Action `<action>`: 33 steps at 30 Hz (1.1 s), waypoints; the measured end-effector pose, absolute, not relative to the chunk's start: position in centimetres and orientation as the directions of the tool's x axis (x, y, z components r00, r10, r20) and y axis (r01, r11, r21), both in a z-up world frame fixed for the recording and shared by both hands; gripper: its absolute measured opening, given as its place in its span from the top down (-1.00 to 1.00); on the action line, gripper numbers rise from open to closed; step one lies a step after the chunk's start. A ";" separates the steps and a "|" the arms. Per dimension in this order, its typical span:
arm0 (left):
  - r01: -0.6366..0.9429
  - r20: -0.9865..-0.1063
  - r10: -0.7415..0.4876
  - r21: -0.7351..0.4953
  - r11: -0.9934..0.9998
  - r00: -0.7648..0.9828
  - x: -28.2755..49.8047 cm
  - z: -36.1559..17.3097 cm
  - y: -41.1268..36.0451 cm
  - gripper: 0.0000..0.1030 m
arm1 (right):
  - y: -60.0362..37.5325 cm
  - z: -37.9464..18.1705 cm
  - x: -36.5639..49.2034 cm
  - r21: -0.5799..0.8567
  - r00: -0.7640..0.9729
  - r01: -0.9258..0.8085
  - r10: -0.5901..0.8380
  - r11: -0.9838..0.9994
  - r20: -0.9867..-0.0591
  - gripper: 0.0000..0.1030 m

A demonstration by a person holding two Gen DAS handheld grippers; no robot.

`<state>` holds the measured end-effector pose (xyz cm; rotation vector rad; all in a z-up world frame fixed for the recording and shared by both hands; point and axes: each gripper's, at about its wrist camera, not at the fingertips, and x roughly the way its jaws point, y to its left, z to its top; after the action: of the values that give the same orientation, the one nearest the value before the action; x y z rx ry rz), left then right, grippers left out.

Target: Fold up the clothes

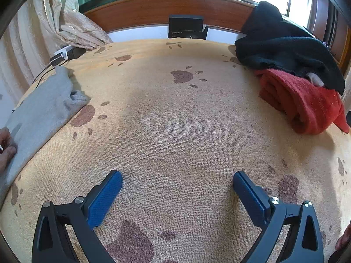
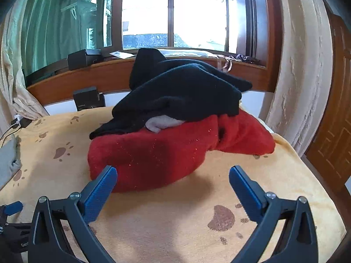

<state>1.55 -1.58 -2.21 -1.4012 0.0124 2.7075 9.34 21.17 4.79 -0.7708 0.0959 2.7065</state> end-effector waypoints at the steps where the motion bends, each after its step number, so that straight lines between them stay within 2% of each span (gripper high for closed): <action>1: -0.086 -0.815 0.079 -0.035 -0.996 -0.574 1.6 -2.2 -1.6 -1.00 | 21.3 4.7 9.3 -0.027 -0.800 -0.330 0.294 -0.944 -0.523 -0.99; 13: -0.089 -0.814 0.080 -0.036 -0.995 -0.575 1.5 -2.3 -1.6 -1.00 | 21.3 4.6 9.2 -0.051 -0.793 -0.340 0.316 -0.939 -0.521 -0.99; 22: -0.091 -0.814 0.082 -0.036 -0.995 -0.575 1.5 -2.2 -1.6 -1.00 | 22.1 4.8 9.4 -0.004 -0.796 -0.344 0.294 -0.939 -0.530 -0.99; 28: -0.092 -0.813 0.084 -0.037 -0.995 -0.576 1.6 -2.2 -1.8 -1.00 | 22.0 5.7 10.4 0.024 -0.823 -0.352 0.297 -0.936 -0.484 -0.99; 33: -0.093 -0.813 0.085 -0.038 -0.995 -0.576 1.8 -2.2 -2.0 -1.00 | 21.8 7.6 12.7 0.030 -0.864 -0.405 0.372 -0.914 -0.340 -0.99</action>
<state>1.81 -1.95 -2.18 -1.3937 0.0141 2.7031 12.72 21.84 7.59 -0.4634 0.1403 2.6930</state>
